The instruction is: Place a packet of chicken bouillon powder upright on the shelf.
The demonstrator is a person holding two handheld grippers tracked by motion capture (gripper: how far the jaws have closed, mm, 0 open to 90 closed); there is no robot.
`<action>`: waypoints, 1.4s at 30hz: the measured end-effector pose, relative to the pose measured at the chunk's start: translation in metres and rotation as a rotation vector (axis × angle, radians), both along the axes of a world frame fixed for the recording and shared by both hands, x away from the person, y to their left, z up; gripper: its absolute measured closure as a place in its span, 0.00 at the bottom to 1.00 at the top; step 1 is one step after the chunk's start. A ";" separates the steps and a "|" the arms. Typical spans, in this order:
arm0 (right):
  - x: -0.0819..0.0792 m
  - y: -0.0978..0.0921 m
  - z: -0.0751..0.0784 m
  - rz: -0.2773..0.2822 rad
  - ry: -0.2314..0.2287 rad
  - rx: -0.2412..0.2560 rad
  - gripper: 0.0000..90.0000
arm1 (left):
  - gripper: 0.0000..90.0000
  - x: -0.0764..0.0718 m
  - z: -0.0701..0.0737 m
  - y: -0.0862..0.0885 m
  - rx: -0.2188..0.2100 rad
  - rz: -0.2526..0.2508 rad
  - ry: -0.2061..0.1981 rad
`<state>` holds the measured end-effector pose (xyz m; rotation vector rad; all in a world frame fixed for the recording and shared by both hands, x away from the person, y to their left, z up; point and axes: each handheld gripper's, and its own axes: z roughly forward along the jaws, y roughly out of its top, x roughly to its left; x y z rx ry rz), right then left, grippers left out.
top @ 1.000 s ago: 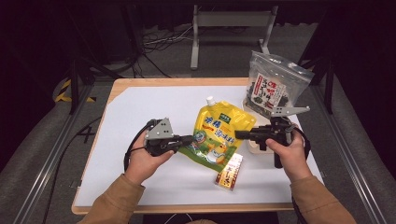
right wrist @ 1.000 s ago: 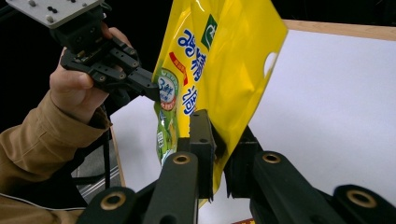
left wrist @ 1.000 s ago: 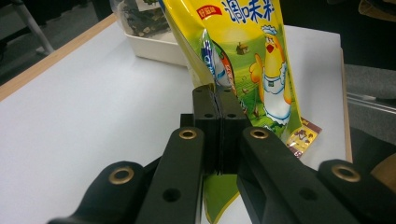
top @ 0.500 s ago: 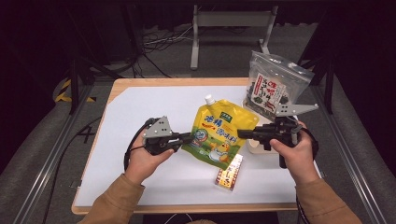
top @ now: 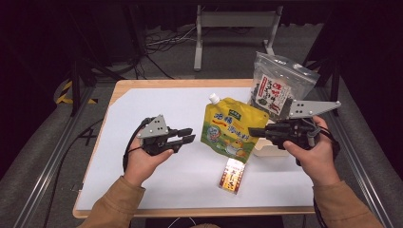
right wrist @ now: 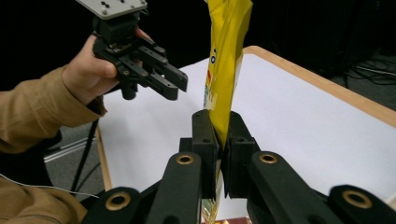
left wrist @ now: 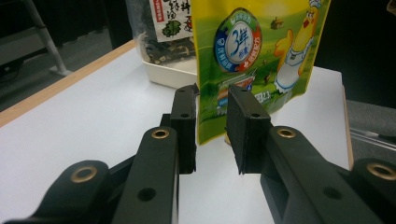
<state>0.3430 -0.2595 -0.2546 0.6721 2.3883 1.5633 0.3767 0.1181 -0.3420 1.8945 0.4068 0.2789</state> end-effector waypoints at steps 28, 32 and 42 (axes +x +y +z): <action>0.016 -0.058 0.030 -0.081 -0.139 -0.171 0.94 | 0.78 -0.002 -0.006 0.062 -0.031 0.167 0.033; 0.019 -0.064 0.031 -0.087 -0.147 -0.184 0.94 | 0.78 -0.003 -0.007 0.067 -0.038 0.185 0.038; 0.025 -0.079 0.027 -0.114 -0.139 -0.195 0.94 | 0.76 -0.002 -0.007 0.078 -0.054 0.217 0.041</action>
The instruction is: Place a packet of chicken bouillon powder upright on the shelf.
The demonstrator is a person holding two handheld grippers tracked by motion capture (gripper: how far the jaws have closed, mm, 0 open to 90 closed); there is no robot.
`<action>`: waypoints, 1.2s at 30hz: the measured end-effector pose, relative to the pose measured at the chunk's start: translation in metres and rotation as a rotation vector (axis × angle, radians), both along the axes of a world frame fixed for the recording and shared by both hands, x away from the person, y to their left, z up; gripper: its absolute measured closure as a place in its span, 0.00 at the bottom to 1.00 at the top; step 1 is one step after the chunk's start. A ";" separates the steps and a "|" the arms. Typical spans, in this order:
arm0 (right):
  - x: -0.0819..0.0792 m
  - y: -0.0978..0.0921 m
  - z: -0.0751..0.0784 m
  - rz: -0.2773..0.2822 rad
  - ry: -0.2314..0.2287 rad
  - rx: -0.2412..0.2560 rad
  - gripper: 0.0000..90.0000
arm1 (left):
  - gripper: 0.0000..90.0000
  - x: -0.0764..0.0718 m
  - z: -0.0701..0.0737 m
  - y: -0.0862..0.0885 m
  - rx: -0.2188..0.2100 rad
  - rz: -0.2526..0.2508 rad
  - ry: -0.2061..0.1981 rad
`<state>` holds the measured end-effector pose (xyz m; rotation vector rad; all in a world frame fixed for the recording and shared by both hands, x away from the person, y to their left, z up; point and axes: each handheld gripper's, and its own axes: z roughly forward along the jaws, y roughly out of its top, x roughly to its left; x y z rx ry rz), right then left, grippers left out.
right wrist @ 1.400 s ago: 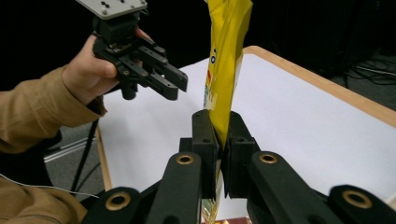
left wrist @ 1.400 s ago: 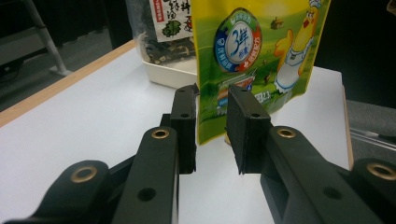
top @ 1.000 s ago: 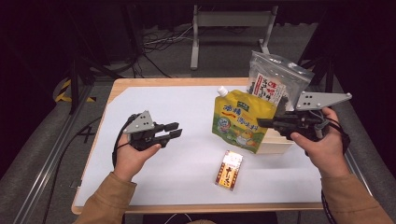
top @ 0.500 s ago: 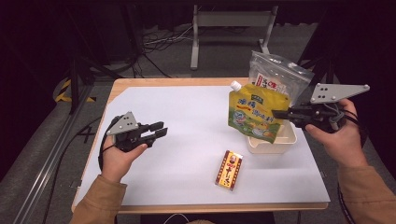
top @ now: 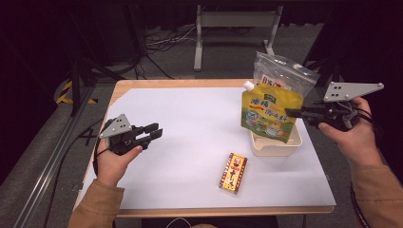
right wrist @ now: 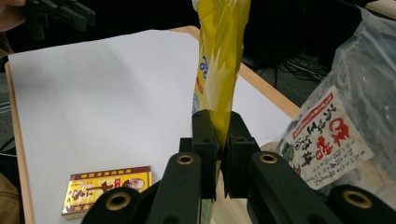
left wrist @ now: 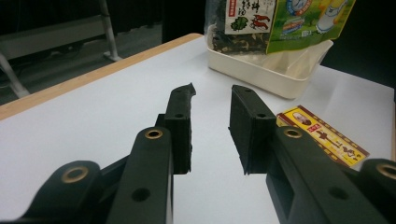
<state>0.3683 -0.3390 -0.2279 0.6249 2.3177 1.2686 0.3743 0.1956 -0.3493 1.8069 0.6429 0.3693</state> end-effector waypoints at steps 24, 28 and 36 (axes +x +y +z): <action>0.016 -0.024 -0.017 -0.036 0.026 -0.010 0.94 | 0.70 -0.007 -0.003 0.025 -0.004 0.075 0.030; 0.020 -0.027 -0.021 -0.041 0.037 -0.016 0.94 | 0.70 -0.007 -0.004 0.026 -0.002 0.076 0.031; 0.024 -0.033 -0.026 -0.066 0.048 -0.031 0.94 | 0.70 -0.006 -0.004 0.025 -0.005 0.075 0.035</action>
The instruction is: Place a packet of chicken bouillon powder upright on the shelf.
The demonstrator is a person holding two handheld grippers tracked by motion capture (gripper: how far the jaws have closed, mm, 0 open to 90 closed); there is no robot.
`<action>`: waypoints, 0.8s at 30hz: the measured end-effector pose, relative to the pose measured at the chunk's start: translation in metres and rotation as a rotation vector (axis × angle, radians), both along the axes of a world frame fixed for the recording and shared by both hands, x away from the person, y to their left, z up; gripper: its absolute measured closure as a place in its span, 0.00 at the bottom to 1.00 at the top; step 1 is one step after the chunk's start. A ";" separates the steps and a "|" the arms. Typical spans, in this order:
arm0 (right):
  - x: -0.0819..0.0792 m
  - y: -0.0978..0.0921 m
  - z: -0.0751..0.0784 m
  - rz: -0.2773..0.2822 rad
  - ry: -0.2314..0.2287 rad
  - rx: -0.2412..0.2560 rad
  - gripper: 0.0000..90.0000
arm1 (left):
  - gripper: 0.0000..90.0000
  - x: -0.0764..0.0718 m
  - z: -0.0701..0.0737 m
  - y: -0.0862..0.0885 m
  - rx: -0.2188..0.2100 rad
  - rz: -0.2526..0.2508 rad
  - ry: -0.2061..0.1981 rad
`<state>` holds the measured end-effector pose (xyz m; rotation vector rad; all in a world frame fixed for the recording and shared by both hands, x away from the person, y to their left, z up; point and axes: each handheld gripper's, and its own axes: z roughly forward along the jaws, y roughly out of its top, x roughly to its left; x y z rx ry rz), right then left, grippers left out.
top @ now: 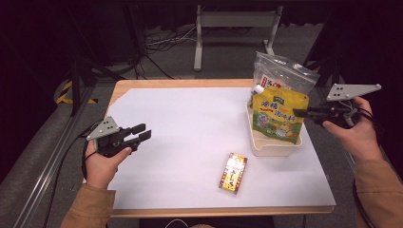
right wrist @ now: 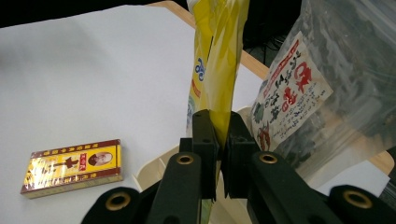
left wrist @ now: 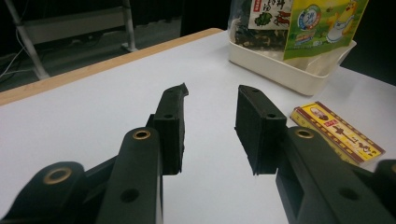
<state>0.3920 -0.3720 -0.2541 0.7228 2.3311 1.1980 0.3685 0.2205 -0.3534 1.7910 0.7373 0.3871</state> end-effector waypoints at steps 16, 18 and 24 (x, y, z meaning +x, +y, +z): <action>0.007 0.002 -0.008 -0.019 -0.051 -0.013 0.94 | 0.70 0.002 -0.002 -0.003 0.006 -0.008 0.007; 0.007 0.004 -0.007 -0.021 -0.066 -0.028 0.94 | 0.70 0.002 -0.002 -0.004 0.004 -0.008 0.007; 0.012 0.008 -0.010 -0.028 -0.058 -0.032 0.94 | 0.70 0.002 -0.002 -0.004 0.002 -0.009 0.006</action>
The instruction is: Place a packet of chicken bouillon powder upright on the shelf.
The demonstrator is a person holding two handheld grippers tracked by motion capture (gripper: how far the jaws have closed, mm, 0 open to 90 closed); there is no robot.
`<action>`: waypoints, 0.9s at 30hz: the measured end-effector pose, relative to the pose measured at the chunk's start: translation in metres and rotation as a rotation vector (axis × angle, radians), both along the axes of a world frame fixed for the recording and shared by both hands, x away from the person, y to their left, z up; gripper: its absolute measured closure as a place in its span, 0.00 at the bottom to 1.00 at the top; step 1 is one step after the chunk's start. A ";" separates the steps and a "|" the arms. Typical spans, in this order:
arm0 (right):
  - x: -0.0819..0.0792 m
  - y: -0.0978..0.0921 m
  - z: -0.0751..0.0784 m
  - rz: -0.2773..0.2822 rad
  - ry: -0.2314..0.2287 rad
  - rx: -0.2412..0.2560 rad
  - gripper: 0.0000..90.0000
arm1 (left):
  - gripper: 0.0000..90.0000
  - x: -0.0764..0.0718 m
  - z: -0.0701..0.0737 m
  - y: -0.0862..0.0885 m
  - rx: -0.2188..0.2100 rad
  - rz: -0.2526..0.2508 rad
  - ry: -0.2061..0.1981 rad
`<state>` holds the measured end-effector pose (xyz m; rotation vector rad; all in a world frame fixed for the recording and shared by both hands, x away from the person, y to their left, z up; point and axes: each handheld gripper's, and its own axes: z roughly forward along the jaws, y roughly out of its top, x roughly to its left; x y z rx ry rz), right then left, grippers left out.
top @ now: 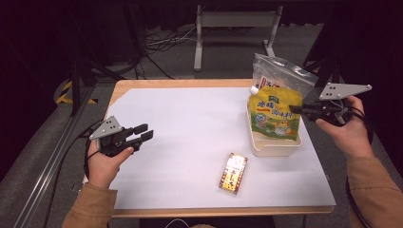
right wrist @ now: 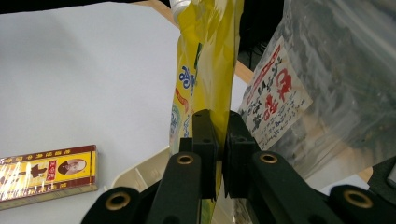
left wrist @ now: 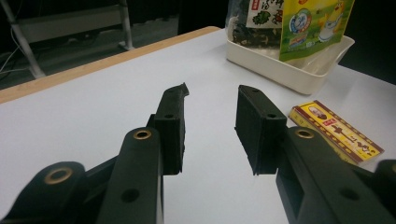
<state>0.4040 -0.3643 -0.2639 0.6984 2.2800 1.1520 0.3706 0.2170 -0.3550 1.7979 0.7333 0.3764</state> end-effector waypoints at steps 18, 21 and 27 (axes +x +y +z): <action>0.002 -0.011 -0.034 -0.055 0.069 0.077 0.95 | 0.70 0.003 -0.001 -0.004 0.001 -0.013 0.005; 0.000 -0.014 -0.038 -0.065 0.076 0.087 0.95 | 0.70 0.004 -0.001 -0.005 0.006 -0.018 0.000; -0.006 -0.026 -0.051 -0.088 0.073 0.119 0.95 | 0.69 0.005 -0.001 -0.012 0.008 -0.031 0.009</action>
